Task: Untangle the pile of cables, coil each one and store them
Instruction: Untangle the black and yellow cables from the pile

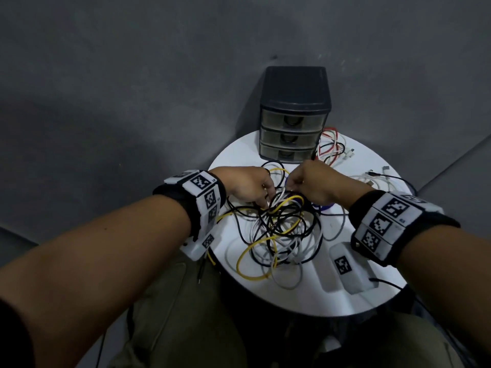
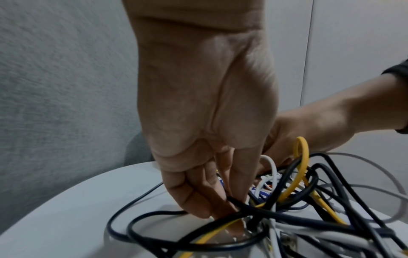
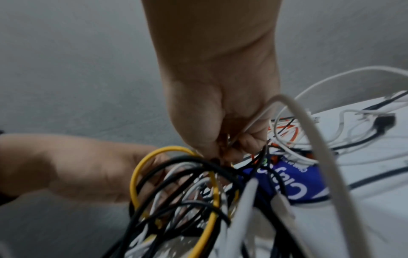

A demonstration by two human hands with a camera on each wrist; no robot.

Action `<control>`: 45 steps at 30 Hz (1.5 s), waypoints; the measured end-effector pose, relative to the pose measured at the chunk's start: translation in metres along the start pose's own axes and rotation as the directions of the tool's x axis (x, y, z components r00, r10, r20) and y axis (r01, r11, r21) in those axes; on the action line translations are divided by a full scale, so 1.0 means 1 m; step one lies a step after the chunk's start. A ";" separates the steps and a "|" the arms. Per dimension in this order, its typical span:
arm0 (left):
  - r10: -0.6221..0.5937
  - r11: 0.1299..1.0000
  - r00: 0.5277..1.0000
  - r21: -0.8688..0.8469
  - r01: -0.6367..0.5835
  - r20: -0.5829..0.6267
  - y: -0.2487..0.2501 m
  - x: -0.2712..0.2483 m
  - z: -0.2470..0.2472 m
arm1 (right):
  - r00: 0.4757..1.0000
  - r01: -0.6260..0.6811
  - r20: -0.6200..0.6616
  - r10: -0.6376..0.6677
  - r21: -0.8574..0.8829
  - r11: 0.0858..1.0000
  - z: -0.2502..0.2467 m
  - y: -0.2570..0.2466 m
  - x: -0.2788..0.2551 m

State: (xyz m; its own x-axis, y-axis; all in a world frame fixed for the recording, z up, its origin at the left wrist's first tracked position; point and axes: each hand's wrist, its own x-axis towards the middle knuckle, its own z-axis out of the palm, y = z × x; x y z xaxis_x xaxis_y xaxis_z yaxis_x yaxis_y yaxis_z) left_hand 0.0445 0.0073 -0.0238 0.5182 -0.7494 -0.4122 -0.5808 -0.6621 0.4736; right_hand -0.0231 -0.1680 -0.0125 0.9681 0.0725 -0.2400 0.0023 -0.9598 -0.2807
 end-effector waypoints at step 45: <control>0.205 0.963 0.946 -0.119 -0.241 -0.253 0.050 -0.063 0.050 | 1.000 -0.023 0.018 0.016 0.900 0.434 0.010 -0.048 -0.118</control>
State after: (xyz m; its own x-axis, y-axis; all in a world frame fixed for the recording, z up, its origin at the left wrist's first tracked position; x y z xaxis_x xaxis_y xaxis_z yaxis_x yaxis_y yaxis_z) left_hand -0.0483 0.0207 -0.0130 0.5296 -0.8429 -0.0957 -0.6097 -0.4566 0.6479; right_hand -0.1401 -0.1276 0.0205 0.9633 0.0621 -0.2611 -0.2471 -0.1744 -0.9532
